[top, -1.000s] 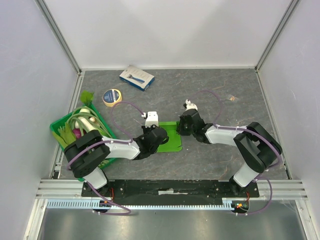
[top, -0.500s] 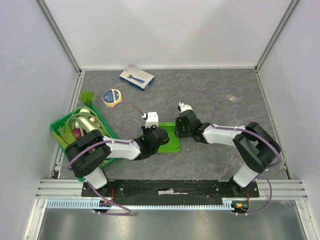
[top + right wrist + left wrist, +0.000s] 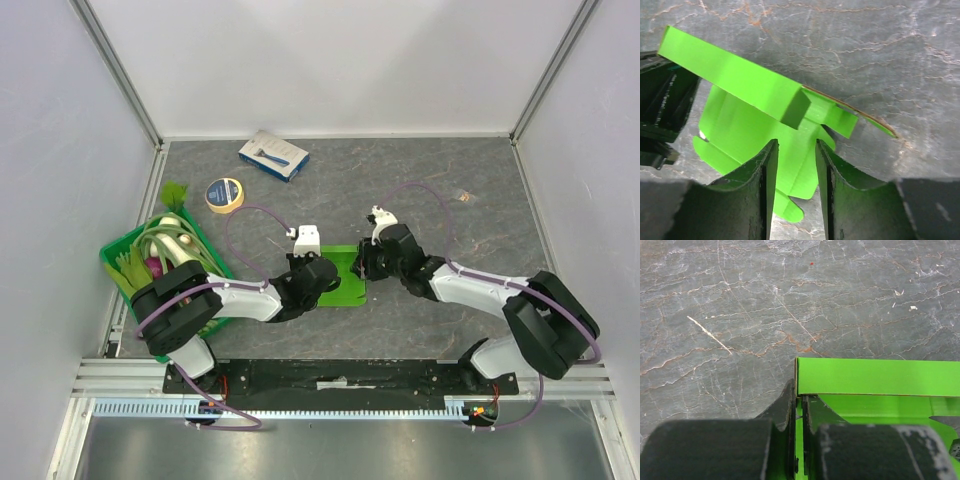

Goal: Fold the paper box

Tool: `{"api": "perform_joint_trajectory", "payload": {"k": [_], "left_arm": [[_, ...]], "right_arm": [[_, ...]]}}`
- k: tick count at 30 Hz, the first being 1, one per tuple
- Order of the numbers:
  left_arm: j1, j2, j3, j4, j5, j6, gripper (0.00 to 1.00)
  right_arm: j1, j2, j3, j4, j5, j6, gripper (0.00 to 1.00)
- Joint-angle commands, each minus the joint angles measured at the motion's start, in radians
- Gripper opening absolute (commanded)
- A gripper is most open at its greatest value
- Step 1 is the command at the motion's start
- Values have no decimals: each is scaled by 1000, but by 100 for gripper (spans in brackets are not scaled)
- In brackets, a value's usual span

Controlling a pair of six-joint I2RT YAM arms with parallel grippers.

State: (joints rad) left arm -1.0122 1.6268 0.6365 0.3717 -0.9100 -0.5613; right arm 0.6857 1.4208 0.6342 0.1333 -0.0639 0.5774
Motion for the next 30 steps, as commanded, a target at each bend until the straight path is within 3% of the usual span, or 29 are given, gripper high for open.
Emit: {"api": "perform_joint_trajectory", "payload": {"k": [1, 4, 6, 8, 14, 18, 23, 30], "left_arm": [[-6, -4, 6, 53, -26, -8, 2], [-6, -2, 5, 58, -33, 3, 2], [-6, -1, 3, 61, -33, 3, 2], [-6, 2, 2, 68, -35, 4, 2], [-6, 21, -7, 125, -33, 73, 2], [-6, 21, -31, 182, -35, 149, 2], [-6, 25, -47, 245, -32, 231, 2], [-6, 31, -63, 312, -14, 302, 2]], "right_arm": [[-6, -68, 16, -49, 106, -5, 41], [-18, -118, 19, -132, 200, 13, 36], [-31, -128, 24, -213, 254, 38, 24], [-31, -138, 33, -224, 289, -2, 20], [-31, -100, 156, -273, 310, -319, 33], [-25, -13, 266, -386, 266, -443, 36], [-12, -2, 272, -396, 245, -551, 46], [-12, 81, 292, -380, 124, -608, 45]]}}
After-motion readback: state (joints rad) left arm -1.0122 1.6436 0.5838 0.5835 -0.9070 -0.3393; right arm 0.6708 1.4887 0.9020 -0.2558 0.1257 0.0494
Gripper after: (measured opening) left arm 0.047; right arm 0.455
